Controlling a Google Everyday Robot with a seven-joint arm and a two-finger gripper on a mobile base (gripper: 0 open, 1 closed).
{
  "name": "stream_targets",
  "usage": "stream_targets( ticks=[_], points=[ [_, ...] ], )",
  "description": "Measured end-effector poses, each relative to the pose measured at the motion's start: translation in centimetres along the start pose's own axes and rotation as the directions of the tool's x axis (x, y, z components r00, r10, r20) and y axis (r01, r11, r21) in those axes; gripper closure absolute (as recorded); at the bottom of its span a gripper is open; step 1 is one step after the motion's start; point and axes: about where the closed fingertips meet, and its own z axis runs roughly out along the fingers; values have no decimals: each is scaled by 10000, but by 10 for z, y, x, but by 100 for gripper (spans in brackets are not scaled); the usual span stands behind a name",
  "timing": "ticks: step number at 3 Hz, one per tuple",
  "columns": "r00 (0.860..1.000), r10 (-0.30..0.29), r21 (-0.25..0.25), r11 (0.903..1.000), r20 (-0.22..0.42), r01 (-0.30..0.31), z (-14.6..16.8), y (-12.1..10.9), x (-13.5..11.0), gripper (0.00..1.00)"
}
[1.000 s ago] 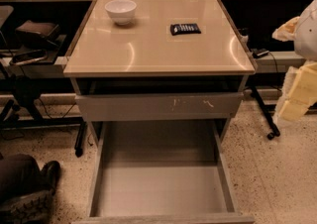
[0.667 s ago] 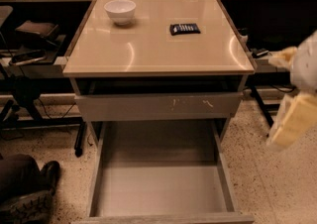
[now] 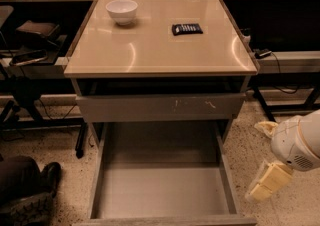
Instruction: Close middle drawer
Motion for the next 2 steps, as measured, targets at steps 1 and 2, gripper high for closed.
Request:
stream_targets(
  ticks=[1,2],
  points=[
    [10000,2,0,10000,1,-2,0,0,0,0],
    [9994,266,-20,9996,204,-266,11,12,17,0]
  ],
)
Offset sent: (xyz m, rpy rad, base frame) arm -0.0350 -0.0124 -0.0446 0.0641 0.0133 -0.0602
